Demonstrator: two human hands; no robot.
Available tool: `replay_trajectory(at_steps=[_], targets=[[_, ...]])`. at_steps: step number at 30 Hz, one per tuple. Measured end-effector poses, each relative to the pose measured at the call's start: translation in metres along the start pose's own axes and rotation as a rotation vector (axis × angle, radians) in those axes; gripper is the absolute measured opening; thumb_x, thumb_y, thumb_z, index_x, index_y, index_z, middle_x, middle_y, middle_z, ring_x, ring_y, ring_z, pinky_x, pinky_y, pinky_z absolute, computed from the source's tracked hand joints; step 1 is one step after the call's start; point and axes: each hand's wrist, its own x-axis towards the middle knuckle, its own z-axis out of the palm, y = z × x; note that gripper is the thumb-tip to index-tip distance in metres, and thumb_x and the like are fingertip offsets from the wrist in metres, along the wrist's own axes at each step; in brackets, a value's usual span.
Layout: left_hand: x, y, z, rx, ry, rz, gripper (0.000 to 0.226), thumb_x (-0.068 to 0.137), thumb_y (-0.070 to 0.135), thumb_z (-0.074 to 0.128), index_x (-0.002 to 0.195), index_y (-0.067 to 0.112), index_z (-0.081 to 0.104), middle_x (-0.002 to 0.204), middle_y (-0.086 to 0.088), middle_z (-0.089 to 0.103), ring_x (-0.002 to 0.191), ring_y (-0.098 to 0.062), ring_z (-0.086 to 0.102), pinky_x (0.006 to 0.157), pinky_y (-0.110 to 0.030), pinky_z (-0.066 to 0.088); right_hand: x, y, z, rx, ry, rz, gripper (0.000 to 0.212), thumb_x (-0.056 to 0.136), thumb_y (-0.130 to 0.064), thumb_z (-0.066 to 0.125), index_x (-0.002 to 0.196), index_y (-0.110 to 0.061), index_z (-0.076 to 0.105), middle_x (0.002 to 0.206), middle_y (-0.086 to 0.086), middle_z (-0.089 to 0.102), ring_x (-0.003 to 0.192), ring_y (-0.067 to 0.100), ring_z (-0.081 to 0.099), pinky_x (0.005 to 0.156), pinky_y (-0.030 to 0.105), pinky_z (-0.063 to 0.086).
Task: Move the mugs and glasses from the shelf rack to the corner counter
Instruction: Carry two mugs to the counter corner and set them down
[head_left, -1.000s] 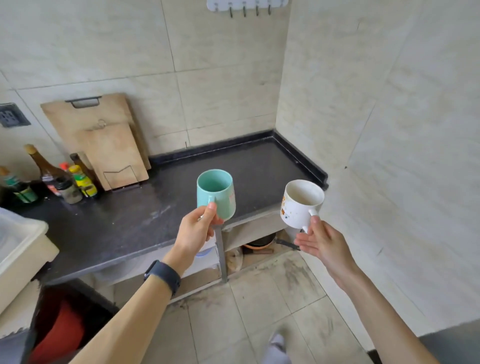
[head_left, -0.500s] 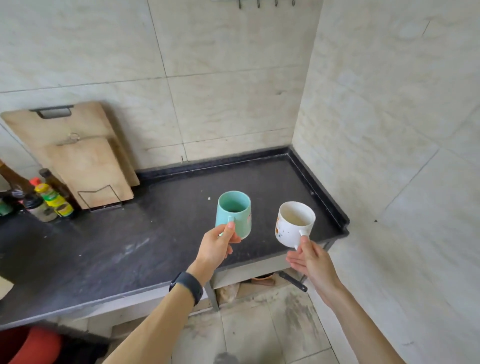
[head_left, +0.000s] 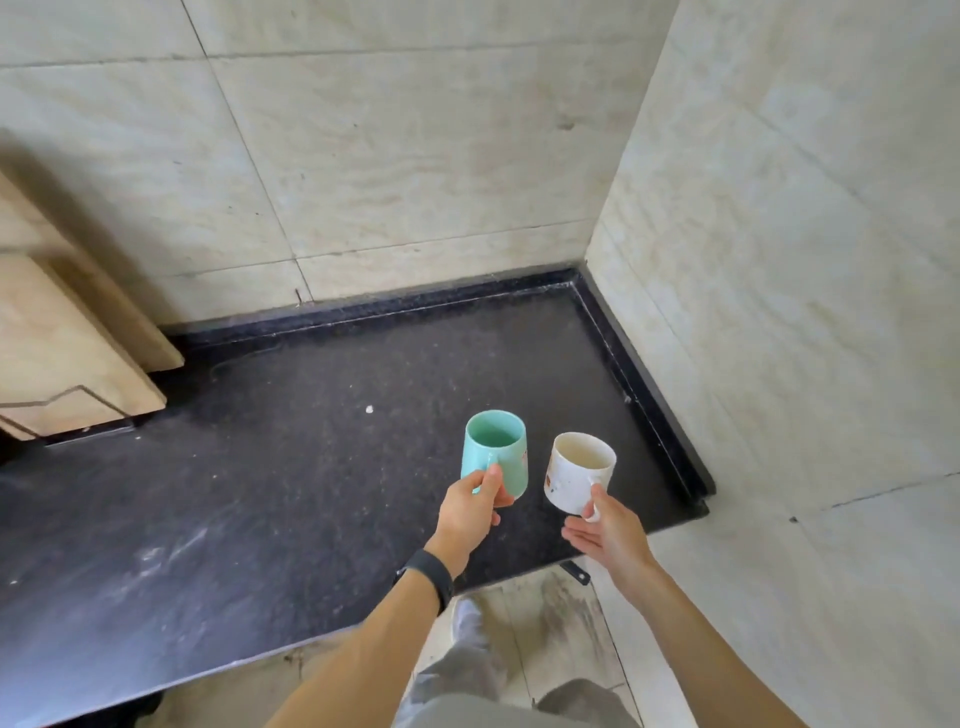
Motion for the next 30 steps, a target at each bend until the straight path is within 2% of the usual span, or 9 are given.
replay_trajectory(at_steps=[3,5,11,16,21,22,24,27,30], targets=[[0.032,0.015,0.010,0.046,-0.021,-0.032,0.039,0.101,0.045,0.046,0.094,0.014,0.069,0.093,-0.004,0.076,0.056,-0.010,0.052,0.062,-0.024,0.046,0.027,-0.023,0.008,0.009,0.053,0.047,0.036,0.102,-0.038,0.050,0.085,-0.007,0.054,0.104,0.020,0.072,0.097,0.032,0.072,0.084,0.037,0.059],[0.053,0.023,0.019,0.053,-0.025,-0.045,0.038,0.102,0.044,0.045,0.092,0.016,0.068,0.093,-0.003,0.076,0.057,-0.010,0.052,0.060,-0.022,0.045,0.045,-0.035,0.011,0.023,0.026,0.060,0.036,0.103,-0.039,0.049,0.090,-0.006,0.055,0.107,0.018,0.071,0.098,0.030,0.072,0.089,0.038,0.058],[0.110,0.043,0.050,0.097,-0.014,-0.065,0.032,0.103,0.042,0.042,0.089,0.023,0.064,0.095,-0.001,0.075,0.057,-0.009,0.053,0.057,-0.021,0.043,0.106,-0.065,0.014,-0.022,-0.040,0.012,0.035,0.104,-0.038,0.045,0.090,-0.007,0.055,0.113,0.013,0.070,0.103,0.023,0.070,0.091,0.032,0.054],[0.147,0.051,0.075,0.101,0.015,-0.072,0.037,0.104,0.043,0.039,0.090,0.019,0.063,0.100,0.005,0.072,0.059,-0.010,0.059,0.064,-0.026,0.045,0.150,-0.086,0.008,0.014,-0.098,-0.020,0.032,0.104,-0.033,0.048,0.092,-0.005,0.056,0.113,0.012,0.071,0.104,0.024,0.070,0.096,0.035,0.052],[0.168,0.062,0.093,0.130,0.013,-0.097,0.035,0.104,0.044,0.037,0.092,0.022,0.062,0.105,0.005,0.069,0.061,-0.012,0.065,0.068,-0.028,0.046,0.187,-0.105,0.006,0.018,-0.141,-0.009,0.025,0.104,-0.031,0.047,0.119,-0.013,0.056,0.116,0.010,0.066,0.101,0.025,0.071,0.093,0.037,0.054],[0.172,0.064,0.096,0.170,0.021,-0.098,0.035,0.104,0.044,0.037,0.092,0.024,0.062,0.105,0.004,0.068,0.065,-0.013,0.066,0.070,-0.029,0.048,0.193,-0.108,0.007,-0.004,-0.149,-0.013,0.026,0.104,-0.031,0.046,0.120,-0.013,0.055,0.116,0.010,0.066,0.099,0.025,0.072,0.090,0.035,0.055],[0.180,0.067,0.101,0.314,0.120,-0.075,0.034,0.102,0.045,0.039,0.094,0.026,0.067,0.113,0.001,0.060,0.086,-0.015,0.064,0.083,-0.030,0.050,0.206,-0.113,0.009,-0.086,-0.153,-0.031,0.028,0.105,-0.031,0.043,0.117,-0.010,0.057,0.114,0.011,0.066,0.094,0.024,0.073,0.083,0.033,0.056],[0.195,0.071,0.105,0.452,0.324,0.011,0.033,0.099,0.043,0.050,0.102,0.019,0.073,0.147,-0.003,0.035,0.118,-0.019,0.050,0.099,-0.029,0.042,0.227,-0.122,0.011,-0.187,-0.100,-0.078,0.024,0.105,-0.033,0.041,0.107,-0.015,0.058,0.110,0.012,0.067,0.089,0.022,0.074,0.084,0.035,0.058],[0.209,0.079,0.106,0.392,0.285,0.069,0.027,0.097,0.036,0.057,0.090,0.016,0.074,0.162,0.010,0.024,0.128,-0.016,0.050,0.102,-0.030,0.044,0.246,-0.140,0.012,-0.135,-0.065,-0.099,0.024,0.105,-0.031,0.043,0.117,-0.015,0.056,0.108,0.011,0.066,0.091,0.023,0.074,0.084,0.036,0.058]])
